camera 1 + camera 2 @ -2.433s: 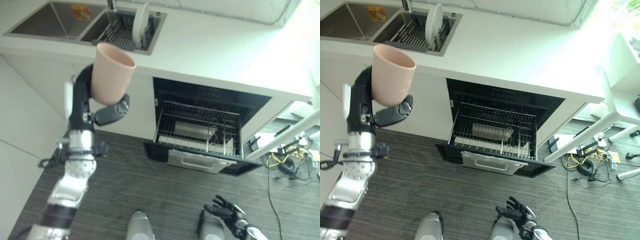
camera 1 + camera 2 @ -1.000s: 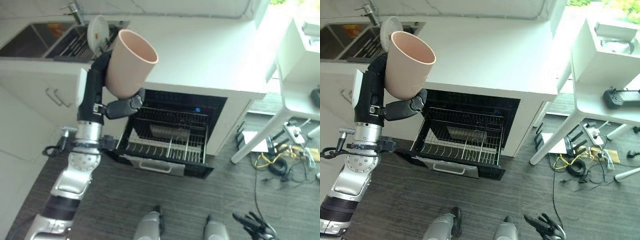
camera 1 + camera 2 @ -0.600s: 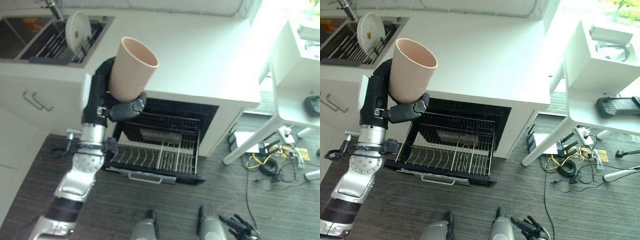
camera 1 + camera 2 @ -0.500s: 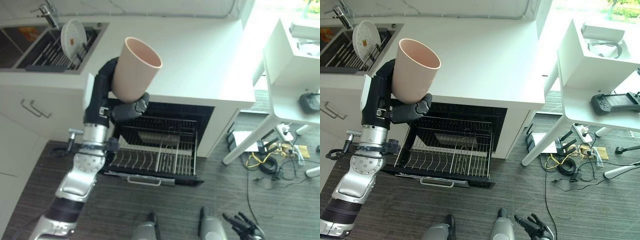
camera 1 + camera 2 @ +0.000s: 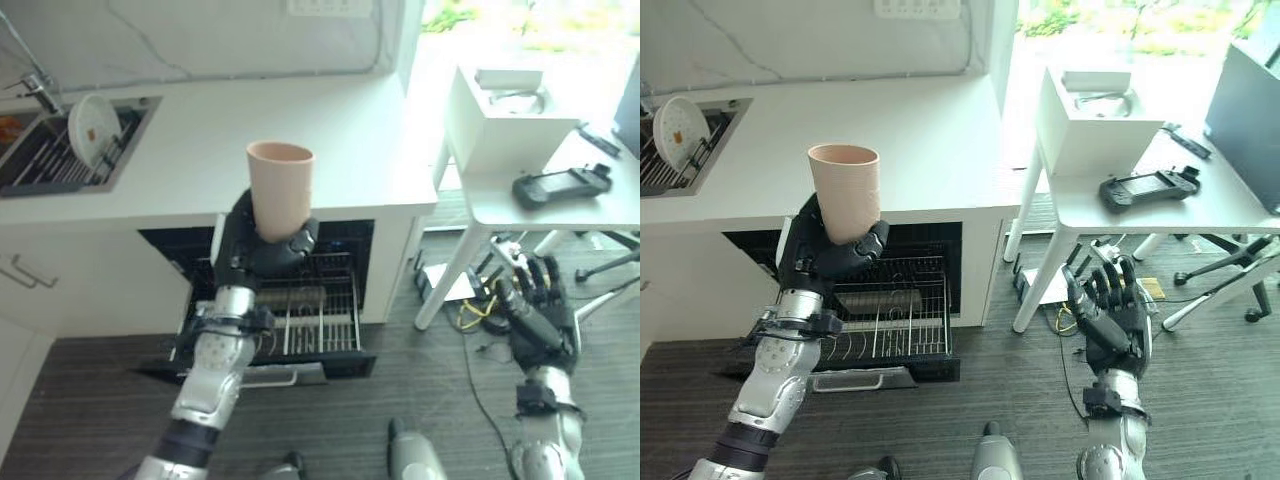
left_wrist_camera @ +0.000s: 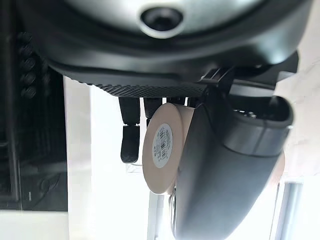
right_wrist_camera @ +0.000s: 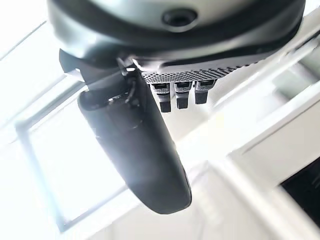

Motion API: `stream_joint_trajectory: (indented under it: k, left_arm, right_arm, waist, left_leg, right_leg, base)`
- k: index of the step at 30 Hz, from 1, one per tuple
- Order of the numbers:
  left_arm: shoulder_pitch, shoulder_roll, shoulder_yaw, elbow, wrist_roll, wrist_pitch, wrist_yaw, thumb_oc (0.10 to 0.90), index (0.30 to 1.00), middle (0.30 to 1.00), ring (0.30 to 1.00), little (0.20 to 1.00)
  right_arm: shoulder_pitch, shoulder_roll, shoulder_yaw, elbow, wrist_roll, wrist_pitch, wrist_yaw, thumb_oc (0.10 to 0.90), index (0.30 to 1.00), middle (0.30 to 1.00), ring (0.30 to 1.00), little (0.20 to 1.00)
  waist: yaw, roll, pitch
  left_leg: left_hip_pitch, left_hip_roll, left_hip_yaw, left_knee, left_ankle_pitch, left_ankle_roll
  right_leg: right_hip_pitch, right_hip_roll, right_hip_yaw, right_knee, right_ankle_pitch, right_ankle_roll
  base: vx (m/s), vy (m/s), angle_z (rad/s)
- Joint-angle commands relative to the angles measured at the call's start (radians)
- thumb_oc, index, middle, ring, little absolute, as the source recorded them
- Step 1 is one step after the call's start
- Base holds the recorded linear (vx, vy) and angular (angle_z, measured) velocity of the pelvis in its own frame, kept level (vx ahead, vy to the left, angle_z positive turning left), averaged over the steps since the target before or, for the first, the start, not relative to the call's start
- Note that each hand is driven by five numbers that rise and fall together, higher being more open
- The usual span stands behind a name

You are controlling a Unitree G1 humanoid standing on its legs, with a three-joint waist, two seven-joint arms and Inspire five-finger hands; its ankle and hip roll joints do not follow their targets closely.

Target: Place the dishes in the dishwasher.

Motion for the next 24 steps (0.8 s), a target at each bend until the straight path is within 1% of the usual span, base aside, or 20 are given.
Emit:
stream_joint_trajectory:
  k: [1, 2, 3, 6, 10, 11, 12, 15, 16, 17, 18, 21, 24]
  left_arm:
    - [-0.136, 0.048, 0.009, -0.035, 0.063, -0.143, 0.091, 0.400, 0.300, 0.300, 0.300, 0.300]
    - [-0.140, 0.043, 0.006, -0.033, 0.066, -0.144, 0.105, 0.400, 0.300, 0.300, 0.300, 0.300]
    - [-0.143, 0.028, 0.000, -0.028, 0.093, -0.157, 0.138, 0.400, 0.300, 0.300, 0.300, 0.300]
    - [-0.144, 0.010, -0.009, -0.030, 0.123, -0.166, 0.177, 0.400, 0.300, 0.300, 0.300, 0.300]
    - [-0.155, 0.001, -0.029, -0.027, 0.216, -0.189, 0.268, 0.400, 0.300, 0.300, 0.300, 0.300]
    - [-0.159, 0.000, -0.036, -0.024, 0.232, -0.197, 0.289, 0.400, 0.300, 0.300, 0.300, 0.300]
    - [-0.176, -0.002, -0.054, -0.014, 0.342, -0.233, 0.393, 0.400, 0.300, 0.300, 0.300, 0.300]
    - [-0.194, -0.004, -0.071, -0.013, 0.420, -0.246, 0.451, 0.400, 0.300, 0.300, 0.300, 0.300]
    - [-0.227, -0.013, -0.103, -0.012, 0.490, -0.225, 0.513, 0.400, 0.300, 0.300, 0.300, 0.300]
    - [-0.230, -0.020, -0.115, -0.018, 0.508, -0.206, 0.541, 0.400, 0.300, 0.300, 0.300, 0.300]
    - [-0.242, -0.028, -0.132, -0.005, 0.526, -0.188, 0.593, 0.400, 0.300, 0.300, 0.300, 0.300]
    - [-0.275, -0.031, -0.166, 0.012, 0.602, -0.145, 0.660, 0.400, 0.300, 0.300, 0.300, 0.300]
    - [-0.282, -0.034, -0.185, 0.028, 0.643, -0.133, 0.697, 0.400, 0.300, 0.300, 0.300, 0.300]
  right_arm:
    - [-0.050, -0.076, -0.011, -0.031, -0.029, -0.039, 0.092, 0.800, 0.900, 0.900, 0.900, 0.900]
    - [-0.056, -0.080, 0.000, -0.055, -0.041, -0.033, 0.097, 0.800, 0.900, 0.900, 0.900, 0.900]
    - [-0.068, -0.091, 0.033, -0.115, -0.053, -0.020, 0.092, 0.800, 0.900, 0.900, 0.900, 0.900]
    - [-0.087, -0.102, 0.066, -0.168, -0.071, -0.019, 0.095, 0.800, 0.900, 0.900, 0.900, 0.900]
    - [-0.140, -0.125, 0.130, -0.233, -0.043, -0.009, 0.096, 0.800, 0.900, 0.900, 0.900, 0.900]
    - [-0.152, -0.128, 0.145, -0.239, -0.036, -0.007, 0.088, 0.800, 0.900, 0.900, 0.900, 0.900]
    - [-0.196, -0.130, 0.198, -0.244, -0.032, -0.002, 0.043, 0.800, 0.900, 0.900, 0.900, 0.900]
    - [-0.237, -0.134, 0.247, -0.241, -0.066, -0.010, -0.013, 0.800, 0.900, 0.900, 0.900, 0.900]
    - [-0.311, -0.129, 0.305, -0.227, -0.097, -0.021, -0.077, 0.800, 0.900, 0.900, 0.900, 0.900]
    - [-0.339, -0.129, 0.326, -0.214, -0.105, -0.033, -0.101, 0.800, 0.900, 0.900, 0.900, 0.900]
    - [-0.396, -0.128, 0.362, -0.194, -0.123, -0.029, -0.142, 0.800, 0.900, 0.900, 0.900, 0.900]
    - [-0.464, -0.126, 0.400, -0.172, -0.133, -0.013, -0.198, 0.800, 0.900, 0.900, 0.900, 0.900]
    - [-0.503, -0.120, 0.413, -0.152, -0.124, -0.019, -0.237, 0.800, 0.900, 0.900, 0.900, 0.900]
  waist:
    - [0.006, 0.009, -0.063]
    - [0.004, 0.009, -0.065]
    - [0.000, 0.009, -0.070]
    - [0.000, 0.009, -0.073]
    - [0.013, 0.009, -0.076]
    - [0.017, 0.009, -0.077]
    - [0.035, 0.008, -0.081]
    - [0.051, 0.006, -0.084]
    - [0.068, 0.003, -0.086]
    - [0.076, 0.001, -0.084]
    - [0.088, -0.003, -0.085]
    - [0.100, -0.008, -0.089]
    - [0.113, -0.013, -0.090]
  left_leg:
    - [0.031, 0.071, -0.005, 0.002, -0.059, -0.023]
    - [0.033, 0.072, -0.001, 0.002, -0.059, -0.024]
    - [0.038, 0.075, 0.009, 0.002, -0.060, -0.024]
    - [0.041, 0.077, 0.014, 0.002, -0.059, -0.025]
    - [0.045, 0.075, 0.013, 0.002, -0.059, -0.026]
    - [0.045, 0.074, 0.010, 0.002, -0.059, -0.026]
    - [0.046, 0.070, 0.001, 0.002, -0.060, -0.027]
    - [0.047, 0.067, -0.007, 0.002, -0.062, -0.028]
    - [0.048, 0.066, -0.016, 0.002, -0.061, -0.031]
    - [0.047, 0.066, -0.021, 0.002, -0.060, -0.034]
    - [0.050, 0.067, -0.022, 0.002, -0.061, -0.037]
    - [0.053, 0.071, -0.023, 0.002, -0.060, -0.038]
    - [0.051, 0.071, -0.031, 0.002, -0.061, -0.038]
  right_leg:
    - [0.052, -0.040, 0.000, 0.008, -0.105, 0.084]
    - [0.051, -0.040, 0.002, 0.008, -0.105, 0.084]
    - [0.050, -0.039, 0.008, 0.008, -0.104, 0.083]
    - [0.048, -0.038, 0.015, 0.008, -0.103, 0.081]
    - [0.051, -0.040, 0.016, 0.008, -0.102, 0.081]
    - [0.052, -0.040, 0.017, 0.008, -0.102, 0.080]
    - [0.057, -0.040, 0.016, 0.008, -0.105, 0.079]
    - [0.066, -0.041, 0.011, 0.008, -0.107, 0.078]
    - [0.076, -0.044, 0.002, 0.008, -0.112, 0.077]
    - [0.079, -0.044, 0.001, 0.008, -0.112, 0.077]
    - [0.087, -0.048, -0.009, 0.008, -0.115, 0.078]
    - [0.097, -0.054, -0.024, 0.008, -0.116, 0.077]
    - [0.104, -0.055, -0.034, 0.008, -0.119, 0.075]
  base:
    - [-0.04, 0.050, -0.29]
    - [-0.04, 0.055, -0.41]
    - [-0.02, 0.035, -0.42]
    - [-0.01, 0.018, -0.11]
    - [-0.01, 0.003, -0.02]
    - [-0.01, -0.003, -0.04]
    - [-0.01, -0.007, -0.04]
    - [0.00, -0.007, 0.03]
    - [-0.01, -0.020, 0.15]
    - [-0.02, -0.041, 0.16]
    - [-0.02, -0.044, 0.11]
    - [-0.01, -0.058, 0.15]
    - [-0.01, -0.047, 0.23]
